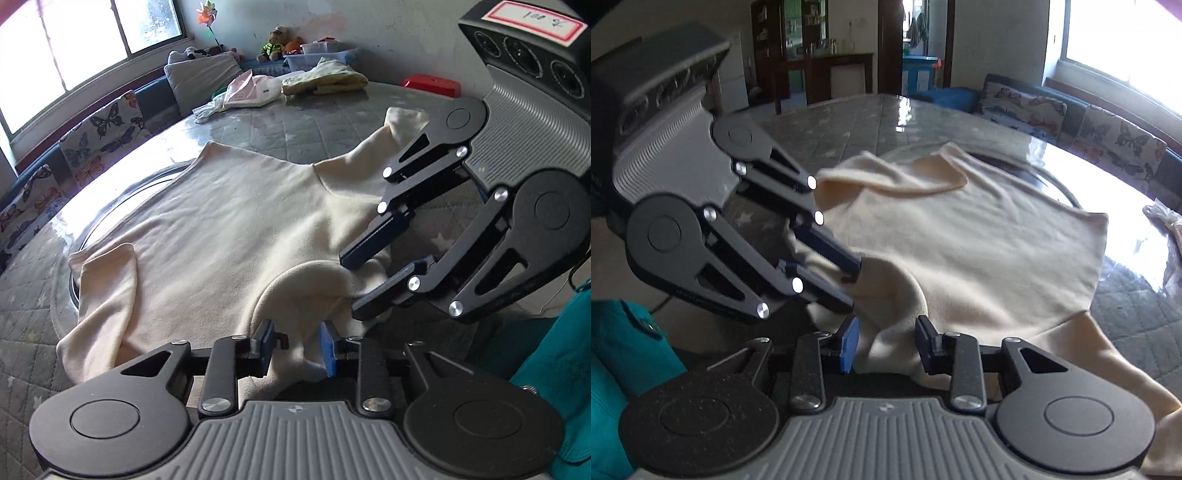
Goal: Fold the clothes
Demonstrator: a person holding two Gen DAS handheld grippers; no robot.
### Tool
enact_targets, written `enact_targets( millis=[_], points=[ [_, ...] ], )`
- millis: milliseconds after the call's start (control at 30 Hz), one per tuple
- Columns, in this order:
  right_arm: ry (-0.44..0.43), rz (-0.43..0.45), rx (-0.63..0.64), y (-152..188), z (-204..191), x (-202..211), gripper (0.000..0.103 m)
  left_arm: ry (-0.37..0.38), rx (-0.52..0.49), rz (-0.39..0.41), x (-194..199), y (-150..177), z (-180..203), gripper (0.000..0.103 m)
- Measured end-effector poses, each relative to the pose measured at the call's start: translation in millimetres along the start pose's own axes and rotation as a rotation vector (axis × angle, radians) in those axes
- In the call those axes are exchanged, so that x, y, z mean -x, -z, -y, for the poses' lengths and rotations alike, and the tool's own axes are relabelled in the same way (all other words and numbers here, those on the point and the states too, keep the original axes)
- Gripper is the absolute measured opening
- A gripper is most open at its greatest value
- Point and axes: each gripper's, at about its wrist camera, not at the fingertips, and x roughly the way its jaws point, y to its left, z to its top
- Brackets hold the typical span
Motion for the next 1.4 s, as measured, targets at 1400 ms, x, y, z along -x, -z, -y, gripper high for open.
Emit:
enact_targets(
  millis=[1400],
  points=[
    [0.038,0.027,-0.016,7,16,16,0.008,0.065,0.020,0.146,29,15,-19,0.003]
  ],
)
